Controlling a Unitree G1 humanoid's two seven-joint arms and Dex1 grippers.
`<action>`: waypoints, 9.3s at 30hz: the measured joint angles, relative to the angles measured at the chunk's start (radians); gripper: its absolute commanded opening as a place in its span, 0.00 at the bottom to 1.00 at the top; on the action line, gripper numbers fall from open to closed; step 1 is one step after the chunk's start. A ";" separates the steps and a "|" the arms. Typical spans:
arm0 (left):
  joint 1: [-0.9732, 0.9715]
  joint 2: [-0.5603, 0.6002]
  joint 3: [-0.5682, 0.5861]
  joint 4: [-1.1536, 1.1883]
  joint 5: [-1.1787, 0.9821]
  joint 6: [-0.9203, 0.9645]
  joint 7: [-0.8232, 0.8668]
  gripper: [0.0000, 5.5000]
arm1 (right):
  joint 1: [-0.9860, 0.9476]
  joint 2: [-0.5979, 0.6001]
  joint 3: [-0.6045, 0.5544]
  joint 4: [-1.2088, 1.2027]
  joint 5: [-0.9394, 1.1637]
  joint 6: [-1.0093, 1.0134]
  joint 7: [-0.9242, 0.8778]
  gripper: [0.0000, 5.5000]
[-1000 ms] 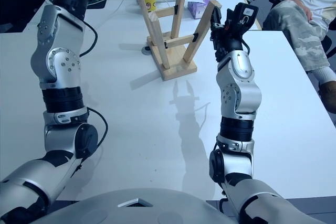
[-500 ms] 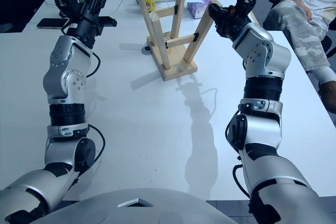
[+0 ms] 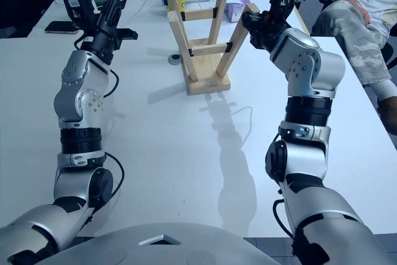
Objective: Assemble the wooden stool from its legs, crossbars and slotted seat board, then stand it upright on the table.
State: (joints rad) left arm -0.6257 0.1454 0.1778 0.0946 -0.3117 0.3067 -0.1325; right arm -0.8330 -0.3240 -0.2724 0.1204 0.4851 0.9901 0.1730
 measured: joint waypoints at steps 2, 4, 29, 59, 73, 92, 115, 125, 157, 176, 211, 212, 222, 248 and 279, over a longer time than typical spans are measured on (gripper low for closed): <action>0.001 0.001 0.001 -0.004 0.000 0.002 0.002 0.00 | 0.026 -0.057 -0.006 -0.088 0.056 0.056 0.091 0.20; 0.001 0.001 0.002 -0.005 0.000 0.002 0.002 0.00 | 0.064 -0.116 0.005 -0.109 0.091 0.051 0.240 0.20; -0.078 0.153 0.259 -0.224 -0.323 0.034 0.044 0.00 | -0.121 -0.200 0.217 0.597 -0.020 -0.382 1.028 0.38; -0.195 0.282 -0.204 1.002 0.352 -0.387 -0.353 0.00 | 0.704 0.070 0.077 -0.187 -0.046 -0.266 0.024 0.38; -0.118 0.277 -0.344 1.112 0.551 -0.495 -0.141 0.00 | 0.815 0.026 0.361 -0.492 -0.180 -0.061 0.001 0.00; -0.075 0.224 -0.413 1.026 0.550 -0.649 -0.389 0.00 | 0.712 0.107 0.380 -0.361 -0.283 -0.063 -0.041 0.00; 0.247 0.163 -0.343 0.443 0.375 -0.305 -0.388 0.00 | 0.637 0.074 0.269 -0.192 -0.391 -0.426 -0.044 0.00; 0.258 0.151 -0.325 0.362 0.405 -0.141 -0.268 0.00 | 0.663 0.026 0.231 -0.143 -0.389 -0.438 0.030 0.00; 0.322 0.119 -0.371 0.049 0.400 0.114 -0.282 0.00 | 0.760 0.023 0.281 -0.319 -0.351 -0.296 0.144 0.00; 0.240 0.197 -0.286 -0.264 0.363 0.300 -0.297 0.00 | 0.637 0.036 0.224 -0.563 -0.325 -0.103 0.121 0.00; 0.278 0.136 -0.355 0.286 0.433 -0.074 -0.237 0.00 | 0.582 0.104 0.330 0.079 -0.443 -0.554 0.110 0.00; 0.278 0.136 -0.355 0.283 0.434 -0.070 -0.237 0.00 | 0.589 0.106 0.331 0.066 -0.448 -0.545 0.104 0.00; 0.280 0.104 -0.362 0.284 0.432 -0.082 -0.232 0.00 | 0.646 0.139 0.280 -0.016 -0.457 -0.497 -0.017 0.00; 0.335 0.070 -0.313 0.241 0.354 -0.107 -0.249 0.00 | 0.730 0.131 0.253 -0.080 -0.379 -0.532 0.105 0.00; 0.090 0.134 -0.104 -0.251 0.215 0.155 -0.234 0.00 | 0.489 0.067 0.078 -0.396 -0.016 -0.416 0.172 0.00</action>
State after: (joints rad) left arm -0.5358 0.2796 0.0740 -0.1560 -0.0969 0.4619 -0.3660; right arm -0.3442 -0.2571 -0.1941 -0.2751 0.4689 0.5739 0.3446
